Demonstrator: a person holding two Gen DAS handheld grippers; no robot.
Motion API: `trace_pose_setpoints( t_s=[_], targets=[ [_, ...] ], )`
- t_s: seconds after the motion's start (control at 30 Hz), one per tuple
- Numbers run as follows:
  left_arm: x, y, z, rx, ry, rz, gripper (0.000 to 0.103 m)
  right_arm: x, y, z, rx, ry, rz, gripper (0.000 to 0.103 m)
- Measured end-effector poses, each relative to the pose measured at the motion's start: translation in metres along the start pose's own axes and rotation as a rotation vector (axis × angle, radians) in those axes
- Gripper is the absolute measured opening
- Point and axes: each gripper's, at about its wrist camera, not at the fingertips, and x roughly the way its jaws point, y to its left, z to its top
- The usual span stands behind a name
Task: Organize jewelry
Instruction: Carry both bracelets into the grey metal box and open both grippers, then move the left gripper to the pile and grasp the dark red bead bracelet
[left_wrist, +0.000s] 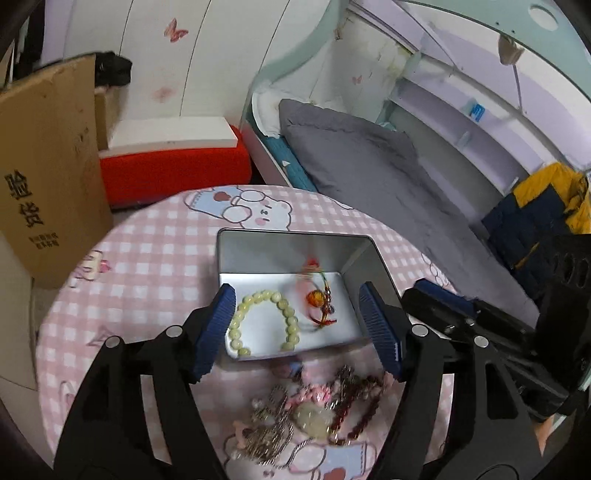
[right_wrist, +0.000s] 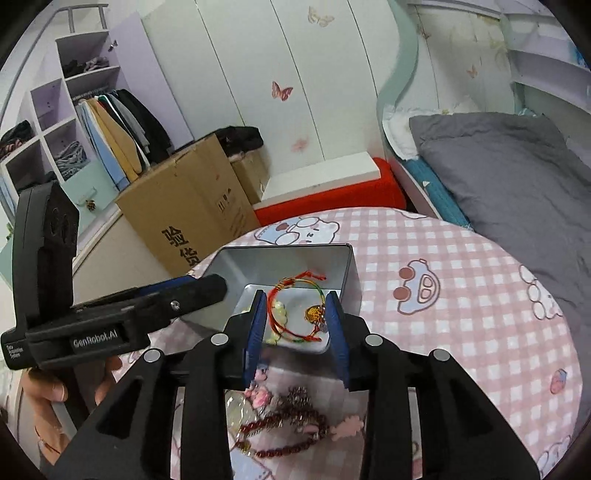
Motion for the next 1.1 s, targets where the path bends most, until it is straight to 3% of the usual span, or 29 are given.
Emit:
trace_pose_setpoints(
  t_s=[0.17,0.47,0.67,0.87,1.1],
  targets=[
    [-0.031,-0.011,-0.012,0.041,-0.048,0.01,0.069,-0.025,0.005,-0.011,-0.018,-0.032,-0.025,0.031],
    [-0.063,-0.018,-0.061,0.107,-0.103,0.135,0.069,-0.046,0.01,-0.056,-0.066,-0.013,-0.097,0.035],
    [-0.045,-0.041,-0.095,0.153,-0.047,0.125,0.069,-0.049,-0.004,-0.093,-0.052,0.038,-0.176,0.037],
    [-0.024,-0.053,-0.113,0.145,0.007,0.128,0.068,-0.054,-0.011,-0.113,-0.047,0.059,-0.202,0.039],
    [0.0,-0.059,-0.116,0.117,0.072,0.158,0.042,-0.055,-0.016,-0.121,-0.048,0.07,-0.206,0.04]
  ],
)
